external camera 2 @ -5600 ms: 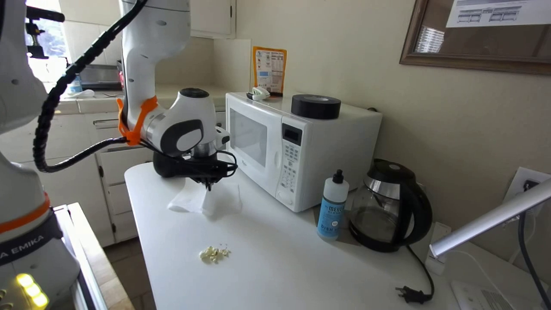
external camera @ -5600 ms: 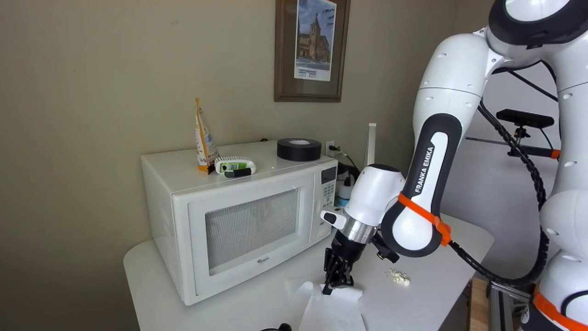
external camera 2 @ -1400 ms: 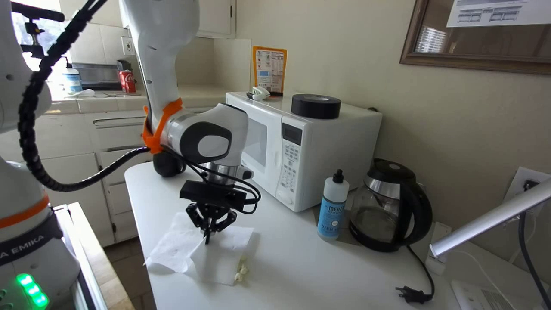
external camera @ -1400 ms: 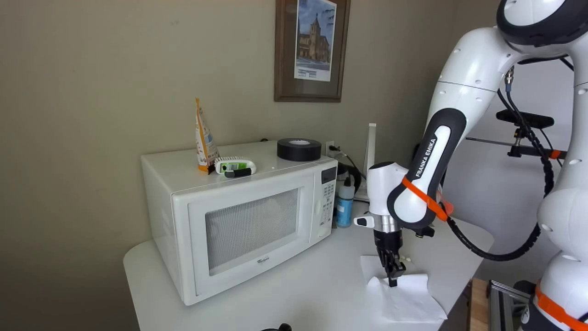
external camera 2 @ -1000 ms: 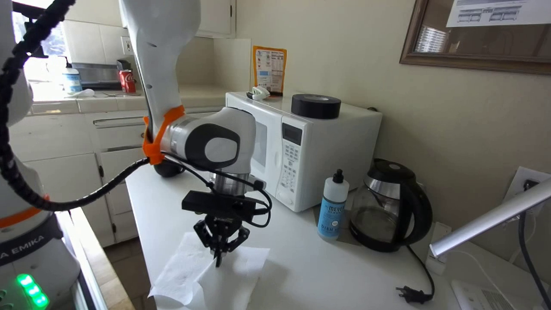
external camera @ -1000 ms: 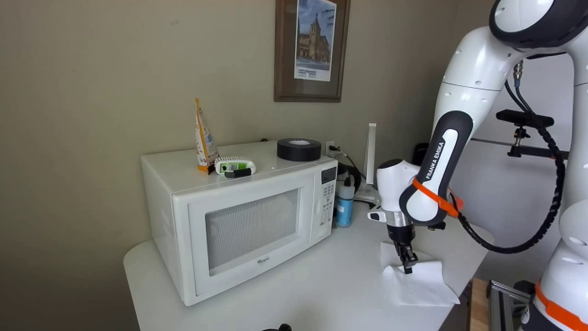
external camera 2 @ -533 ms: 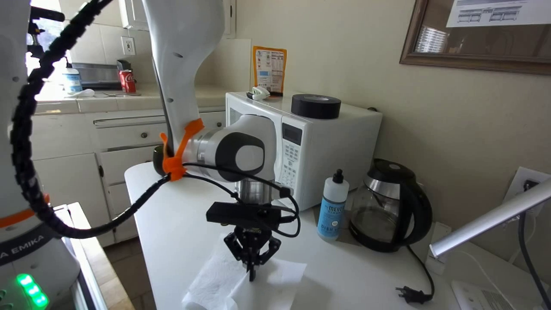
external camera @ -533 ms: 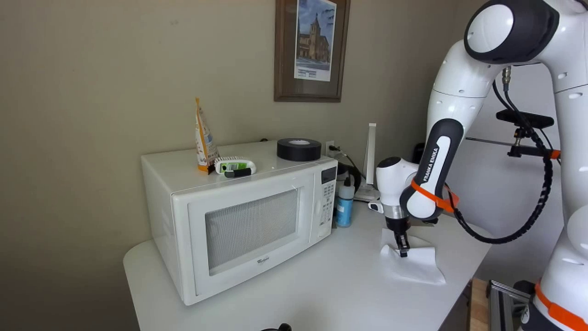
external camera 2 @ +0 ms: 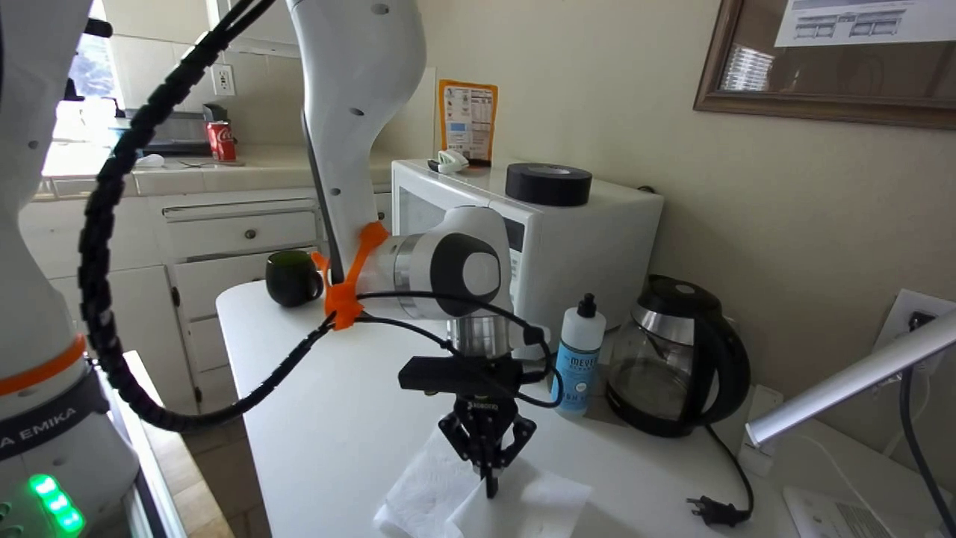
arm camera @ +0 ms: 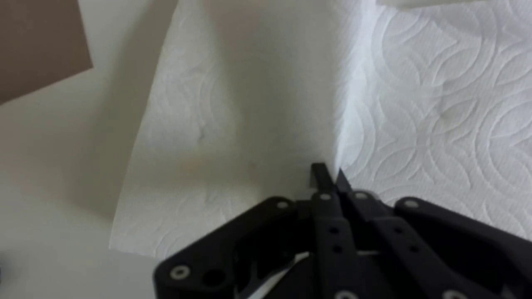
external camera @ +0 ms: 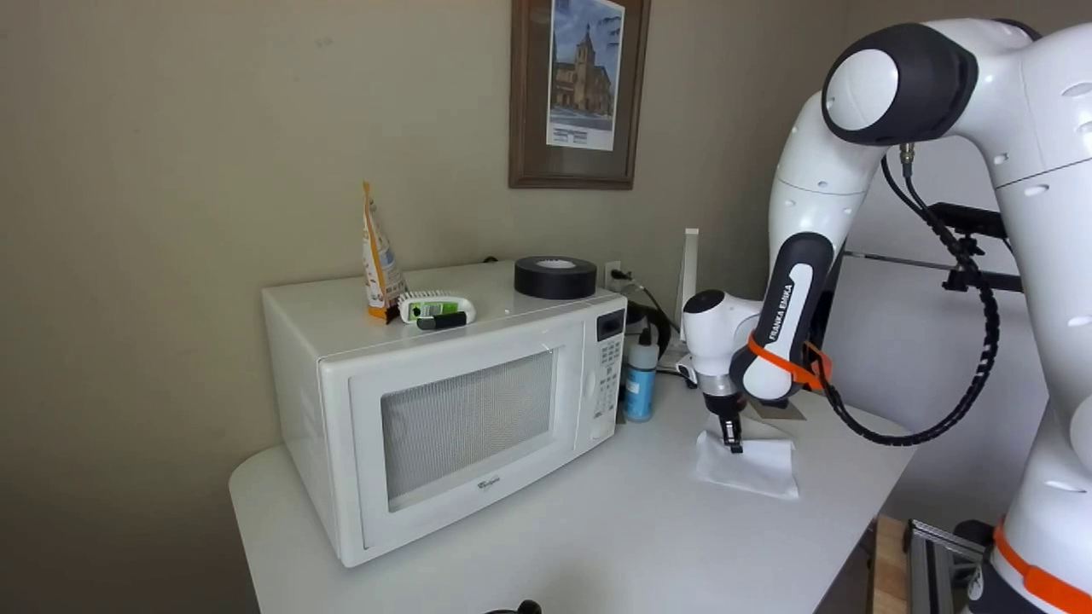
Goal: Use the towel to sweep the objects to the right
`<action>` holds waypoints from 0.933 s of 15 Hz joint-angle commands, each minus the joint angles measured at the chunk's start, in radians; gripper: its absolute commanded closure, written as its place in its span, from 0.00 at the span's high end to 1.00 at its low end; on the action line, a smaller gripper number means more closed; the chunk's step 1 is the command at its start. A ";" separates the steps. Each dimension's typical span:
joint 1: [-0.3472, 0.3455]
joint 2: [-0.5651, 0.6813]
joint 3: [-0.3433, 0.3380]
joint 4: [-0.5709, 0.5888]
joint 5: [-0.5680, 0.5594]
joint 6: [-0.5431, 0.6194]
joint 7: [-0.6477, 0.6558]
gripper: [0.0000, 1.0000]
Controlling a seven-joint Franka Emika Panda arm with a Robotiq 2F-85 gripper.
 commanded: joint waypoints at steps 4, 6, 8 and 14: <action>0.015 0.001 -0.047 0.011 -0.069 -0.005 0.167 0.00; 0.046 -0.070 -0.075 -0.030 -0.133 0.003 0.211 0.00; 0.074 -0.174 -0.102 -0.074 -0.243 -0.025 0.277 0.00; 0.054 -0.519 -0.014 -0.228 -0.347 -0.218 0.240 0.00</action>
